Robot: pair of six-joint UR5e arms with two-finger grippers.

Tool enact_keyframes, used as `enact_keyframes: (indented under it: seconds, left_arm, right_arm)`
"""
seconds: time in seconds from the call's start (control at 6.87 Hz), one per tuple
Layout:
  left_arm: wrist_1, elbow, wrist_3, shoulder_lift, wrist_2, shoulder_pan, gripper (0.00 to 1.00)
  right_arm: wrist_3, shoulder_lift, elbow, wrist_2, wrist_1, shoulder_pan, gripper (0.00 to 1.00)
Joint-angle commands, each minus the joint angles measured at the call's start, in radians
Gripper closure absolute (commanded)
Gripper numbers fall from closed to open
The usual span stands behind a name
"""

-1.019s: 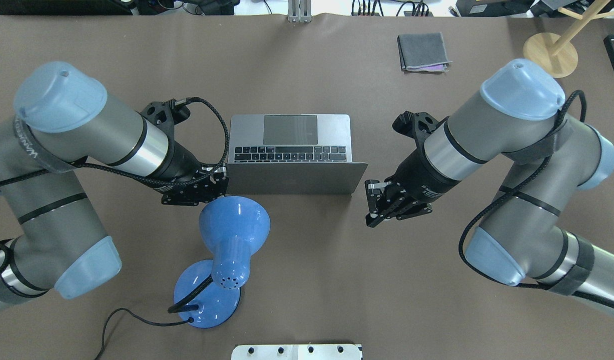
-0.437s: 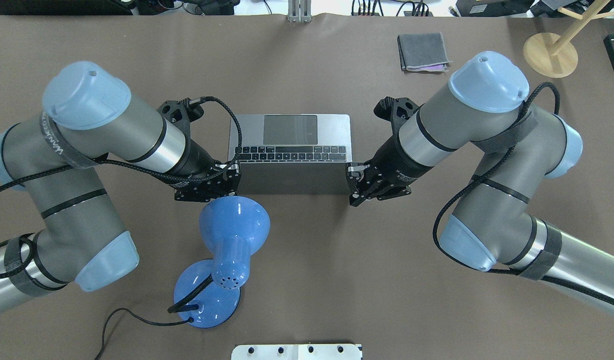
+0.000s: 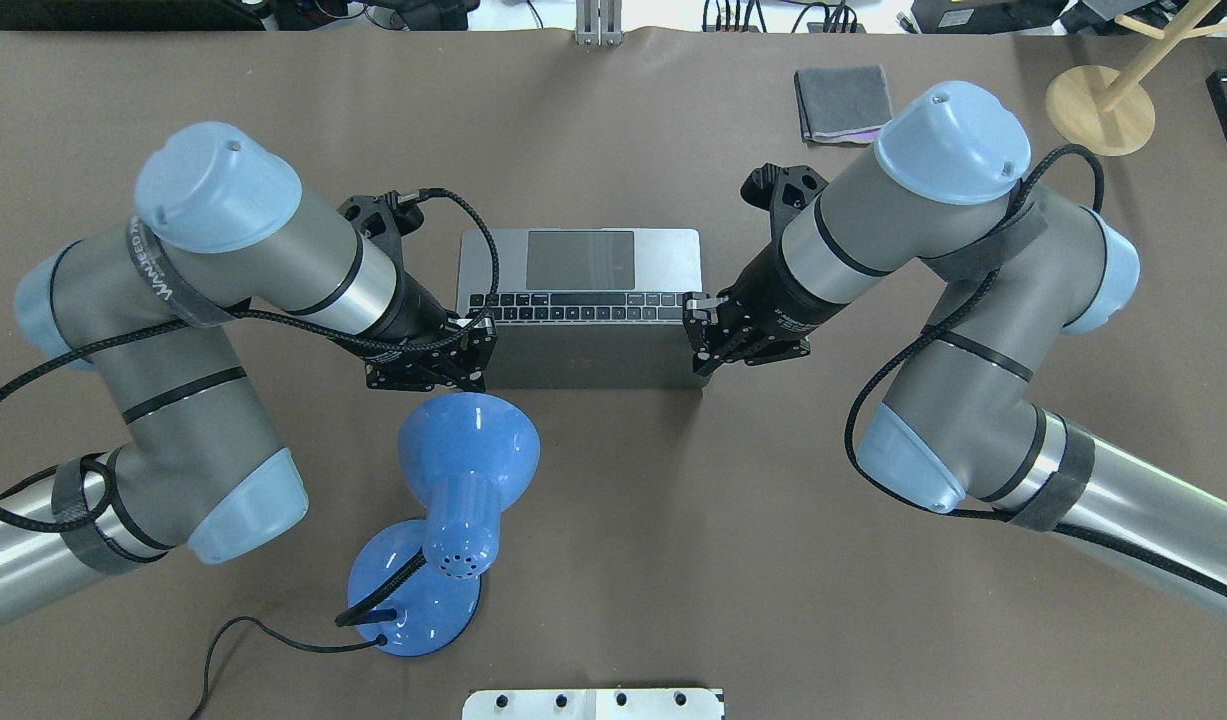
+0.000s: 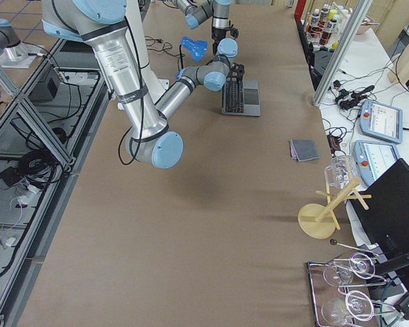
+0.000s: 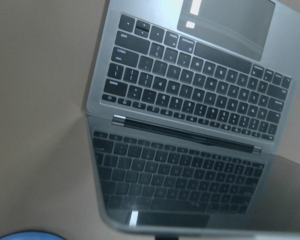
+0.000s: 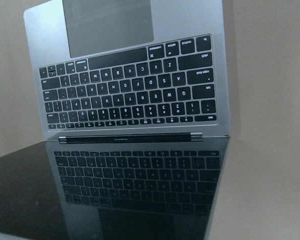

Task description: Close laptop

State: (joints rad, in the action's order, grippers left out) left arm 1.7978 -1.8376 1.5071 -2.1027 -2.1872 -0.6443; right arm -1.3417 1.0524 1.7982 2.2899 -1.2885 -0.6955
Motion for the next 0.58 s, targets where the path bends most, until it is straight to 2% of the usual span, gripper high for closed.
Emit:
enact_keyframes:
  seconds: [0.0, 0.44]
  left_arm:
    - [0.000, 0.017, -0.004, -0.026, 0.003, -0.009, 1.00]
    - [0.006, 0.104, -0.047, -0.075, 0.003, -0.064, 1.00]
  right_arm:
    - [-0.002, -0.038, -0.029, -0.006, 0.000, -0.016, 1.00]
    - [0.001, -0.142, -0.169, -0.016, 0.003, -0.056, 1.00]
